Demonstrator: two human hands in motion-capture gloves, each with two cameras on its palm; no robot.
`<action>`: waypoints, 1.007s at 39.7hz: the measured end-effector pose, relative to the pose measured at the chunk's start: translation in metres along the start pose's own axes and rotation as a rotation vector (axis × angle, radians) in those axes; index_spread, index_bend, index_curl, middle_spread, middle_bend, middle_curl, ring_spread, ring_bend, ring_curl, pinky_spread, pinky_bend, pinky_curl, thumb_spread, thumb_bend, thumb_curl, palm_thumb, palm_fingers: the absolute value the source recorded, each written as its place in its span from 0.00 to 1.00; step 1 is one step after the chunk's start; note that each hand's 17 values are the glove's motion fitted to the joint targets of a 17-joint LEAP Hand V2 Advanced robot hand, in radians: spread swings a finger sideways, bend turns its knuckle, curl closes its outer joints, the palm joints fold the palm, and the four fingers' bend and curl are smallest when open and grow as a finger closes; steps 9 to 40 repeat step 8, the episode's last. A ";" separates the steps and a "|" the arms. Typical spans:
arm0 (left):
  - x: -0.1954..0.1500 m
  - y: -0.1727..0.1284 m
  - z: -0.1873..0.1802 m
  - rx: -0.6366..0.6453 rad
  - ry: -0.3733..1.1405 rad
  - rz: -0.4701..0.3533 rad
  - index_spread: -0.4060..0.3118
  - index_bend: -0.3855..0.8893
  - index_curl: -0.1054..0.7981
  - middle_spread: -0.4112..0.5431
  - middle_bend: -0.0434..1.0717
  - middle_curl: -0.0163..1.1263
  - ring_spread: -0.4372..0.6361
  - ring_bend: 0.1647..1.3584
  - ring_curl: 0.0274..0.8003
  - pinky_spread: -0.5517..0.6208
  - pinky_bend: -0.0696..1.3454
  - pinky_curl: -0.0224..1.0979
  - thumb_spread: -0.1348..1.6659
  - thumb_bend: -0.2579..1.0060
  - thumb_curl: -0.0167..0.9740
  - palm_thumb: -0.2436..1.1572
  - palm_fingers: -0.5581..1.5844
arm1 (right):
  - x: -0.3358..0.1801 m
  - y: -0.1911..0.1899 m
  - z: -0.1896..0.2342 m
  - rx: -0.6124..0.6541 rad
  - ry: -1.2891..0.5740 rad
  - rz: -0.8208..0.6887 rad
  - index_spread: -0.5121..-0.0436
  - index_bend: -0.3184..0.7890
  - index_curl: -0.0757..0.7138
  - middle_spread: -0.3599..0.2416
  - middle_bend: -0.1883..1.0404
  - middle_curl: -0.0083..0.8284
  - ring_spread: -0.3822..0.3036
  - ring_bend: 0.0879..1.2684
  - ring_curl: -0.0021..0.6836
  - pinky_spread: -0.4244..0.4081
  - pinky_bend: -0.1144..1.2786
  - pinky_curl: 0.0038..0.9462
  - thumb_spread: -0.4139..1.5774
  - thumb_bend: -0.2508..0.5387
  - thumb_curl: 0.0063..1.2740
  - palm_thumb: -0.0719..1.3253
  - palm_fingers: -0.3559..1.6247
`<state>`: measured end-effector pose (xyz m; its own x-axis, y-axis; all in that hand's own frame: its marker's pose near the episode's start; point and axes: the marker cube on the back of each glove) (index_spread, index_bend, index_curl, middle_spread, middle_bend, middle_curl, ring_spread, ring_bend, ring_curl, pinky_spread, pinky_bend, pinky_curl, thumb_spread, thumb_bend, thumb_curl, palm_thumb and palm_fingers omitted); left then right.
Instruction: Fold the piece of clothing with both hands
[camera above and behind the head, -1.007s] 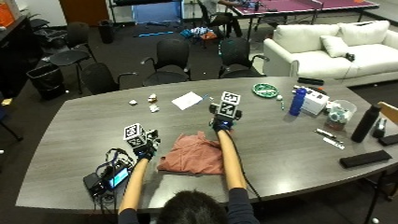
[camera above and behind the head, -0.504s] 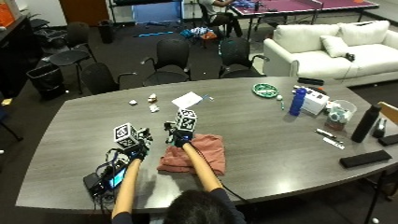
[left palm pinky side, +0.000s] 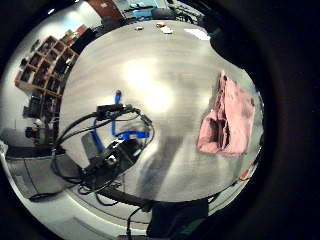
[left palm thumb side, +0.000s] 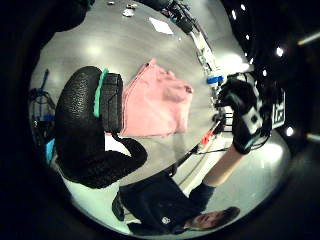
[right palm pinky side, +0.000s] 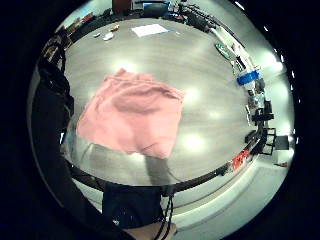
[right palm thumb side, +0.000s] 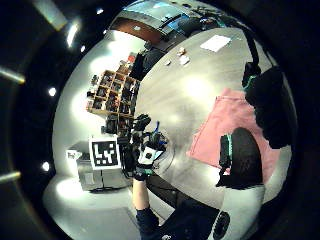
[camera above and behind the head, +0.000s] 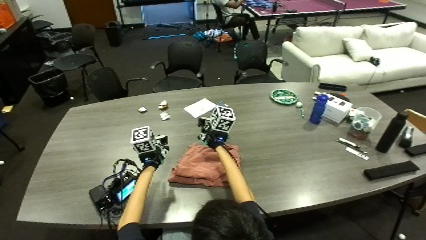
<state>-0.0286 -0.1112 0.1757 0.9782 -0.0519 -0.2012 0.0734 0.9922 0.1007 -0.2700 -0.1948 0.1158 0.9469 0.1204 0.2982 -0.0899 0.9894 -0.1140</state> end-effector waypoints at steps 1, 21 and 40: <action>-0.001 0.002 -0.001 -0.004 -0.044 -0.012 0.44 0.46 0.62 0.47 0.17 0.29 0.54 0.18 0.39 0.53 0.18 0.35 0.84 0.20 0.31 0.45 0.52 | 0.004 -0.007 0.003 0.049 -0.029 -0.039 0.66 0.38 0.47 0.35 0.43 0.61 0.25 0.48 0.66 0.11 0.53 0.41 0.61 0.29 0.48 0.75 0.78; -0.013 -0.003 -0.003 0.034 -0.157 -0.029 0.44 0.46 0.62 0.47 0.17 0.29 0.55 0.18 0.39 0.55 0.18 0.35 0.84 0.20 0.31 0.44 0.52 | 0.021 -0.022 0.017 0.124 -0.095 -0.108 0.66 0.38 0.46 0.36 0.42 0.60 0.25 0.47 0.66 0.11 0.52 0.40 0.62 0.29 0.47 0.75 0.79; -0.013 -0.003 -0.003 0.034 -0.157 -0.029 0.44 0.46 0.62 0.47 0.17 0.29 0.55 0.18 0.39 0.55 0.18 0.35 0.84 0.20 0.31 0.44 0.52 | 0.021 -0.022 0.017 0.124 -0.095 -0.108 0.66 0.38 0.46 0.36 0.42 0.60 0.25 0.47 0.66 0.11 0.52 0.40 0.62 0.29 0.47 0.75 0.79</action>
